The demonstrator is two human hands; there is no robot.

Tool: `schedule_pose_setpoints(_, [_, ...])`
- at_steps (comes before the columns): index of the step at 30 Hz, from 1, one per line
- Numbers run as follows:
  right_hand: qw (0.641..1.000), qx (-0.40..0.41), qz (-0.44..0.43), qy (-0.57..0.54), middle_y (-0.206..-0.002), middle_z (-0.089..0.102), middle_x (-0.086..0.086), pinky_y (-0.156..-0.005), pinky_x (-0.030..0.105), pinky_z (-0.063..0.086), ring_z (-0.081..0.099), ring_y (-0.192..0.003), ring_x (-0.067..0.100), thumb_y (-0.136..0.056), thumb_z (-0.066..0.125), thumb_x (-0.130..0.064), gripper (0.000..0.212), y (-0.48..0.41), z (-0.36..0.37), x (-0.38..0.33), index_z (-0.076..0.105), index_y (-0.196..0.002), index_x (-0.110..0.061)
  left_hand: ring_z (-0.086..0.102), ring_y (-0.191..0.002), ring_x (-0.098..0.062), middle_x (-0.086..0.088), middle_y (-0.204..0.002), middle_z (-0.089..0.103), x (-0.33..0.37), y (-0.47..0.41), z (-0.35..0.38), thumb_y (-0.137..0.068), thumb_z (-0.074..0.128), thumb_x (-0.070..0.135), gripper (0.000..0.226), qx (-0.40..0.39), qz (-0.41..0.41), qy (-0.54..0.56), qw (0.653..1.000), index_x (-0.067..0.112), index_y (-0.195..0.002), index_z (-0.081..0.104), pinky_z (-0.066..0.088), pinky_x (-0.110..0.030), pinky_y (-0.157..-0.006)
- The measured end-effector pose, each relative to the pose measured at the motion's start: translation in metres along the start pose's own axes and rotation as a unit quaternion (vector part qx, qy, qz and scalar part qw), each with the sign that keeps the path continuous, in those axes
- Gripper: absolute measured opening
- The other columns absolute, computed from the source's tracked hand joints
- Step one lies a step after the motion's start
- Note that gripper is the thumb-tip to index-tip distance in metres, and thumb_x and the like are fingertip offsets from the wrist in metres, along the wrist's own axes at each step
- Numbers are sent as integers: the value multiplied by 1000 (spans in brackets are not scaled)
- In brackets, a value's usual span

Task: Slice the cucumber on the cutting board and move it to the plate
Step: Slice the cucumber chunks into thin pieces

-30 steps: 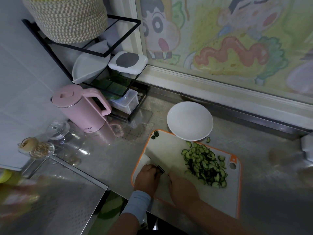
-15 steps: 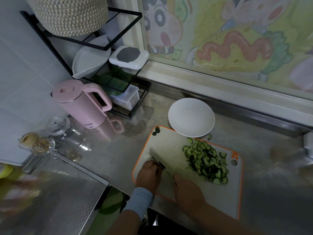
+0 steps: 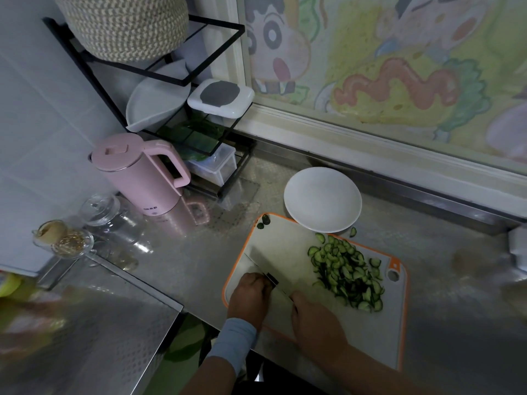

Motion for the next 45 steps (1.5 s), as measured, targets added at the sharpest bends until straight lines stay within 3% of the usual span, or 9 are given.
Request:
schedule_pose_setpoints(4, [1000, -4, 13, -19, -107, 63, 0, -78, 32, 44, 60, -98, 20, -101, 31, -34, 25, 4, 5, 7, 46, -120, -26, 62, -73, -23, -2, -73, 64, -5, 2, 1, -71, 77, 9, 5, 8, -18, 6, 1000, 13, -70, 72, 52, -27, -60])
schedule_pose_setpoints(9, [1000, -25, 13, 11, -113, 63, 4, -82, 32, 46, 61, -102, 22, -102, 30, -30, 32, -8, 18, 7, 44, -129, -22, 61, -63, -19, 1, -66, 63, 3, 1, -8, -61, 83, 12, 15, 32, 9, -2, 999, 14, -61, 68, 47, -20, -50])
schedule_pose_setpoints(14, [1000, 20, -5, 4, -113, 65, 8, -83, 29, 47, 63, -102, 21, -102, 32, -29, 40, -26, 14, -8, 45, -138, -15, 57, -61, -20, -1, -66, 58, 2, 3, -5, -67, 59, 14, 10, 39, -6, -5, 999, 13, -57, 63, 46, -23, -47])
schedule_pose_setpoints(22, [1000, -5, 7, 8, -111, 64, 2, -76, 29, 40, 60, -100, 19, -103, 29, -33, 37, -9, 8, -4, 41, -136, -23, 61, -61, -18, 3, -65, 61, -1, 3, -2, -57, 86, 11, 19, 10, -19, 0, 1000, 17, -59, 68, 47, -19, -49])
schedule_pose_setpoints(30, [999, -38, 14, 9, -113, 63, 3, -77, 28, 42, 61, -101, 21, -103, 31, -29, 32, -8, 12, 1, 43, -131, -21, 61, -61, -17, 2, -66, 62, 0, 5, -2, -56, 88, 12, 20, 6, -16, 1, 1000, 16, -61, 69, 48, -19, -50])
schedule_pose_setpoints(33, [997, 58, -26, 45, -96, 71, 2, -71, 21, 49, 68, -85, 14, -95, 38, -28, 32, -18, 2, -6, 45, -125, -16, 62, -64, -19, 1, -72, 64, -3, 7, 0, -66, 77, 15, 6, 2, -20, 5, 1000, 15, -65, 71, 49, -20, -52])
schedule_pose_setpoints(37, [999, -31, 3, 24, -123, 60, 5, -92, 29, 42, 58, -112, 20, -102, 30, -28, 40, -23, 12, -14, 36, -141, -18, 62, -65, -20, 0, -74, 63, -6, 6, -2, -69, 73, 17, 5, -11, -42, 16, 999, 15, -66, 71, 48, -22, -55])
schedule_pose_setpoints(41, [999, -22, 18, 25, -120, 62, 4, -89, 31, 44, 59, -109, 21, -102, 31, -29, 39, -25, 10, -12, 38, -139, -22, 56, -99, -20, -3, -101, 64, -5, 4, -4, -91, 56, 21, 18, -27, -76, 28, 996, 12, -95, 72, 40, -24, -83])
schedule_pose_setpoints(45, [1000, -9, 16, 26, -113, 64, 3, -81, 31, 43, 60, -103, 21, -102, 28, -32, 39, -13, 5, -10, 38, -139, -24, 57, -98, -23, -5, -98, 65, -10, 7, -1, -90, 57, 21, 19, -25, -85, 35, 995, 11, -92, 73, 41, -26, -82])
Point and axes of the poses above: each hand's wrist, its own y-axis away from the middle knuckle, its own z-axis out of the palm, x = y × z, the point moved 9 cm from there along -y, towards the middle knuckle
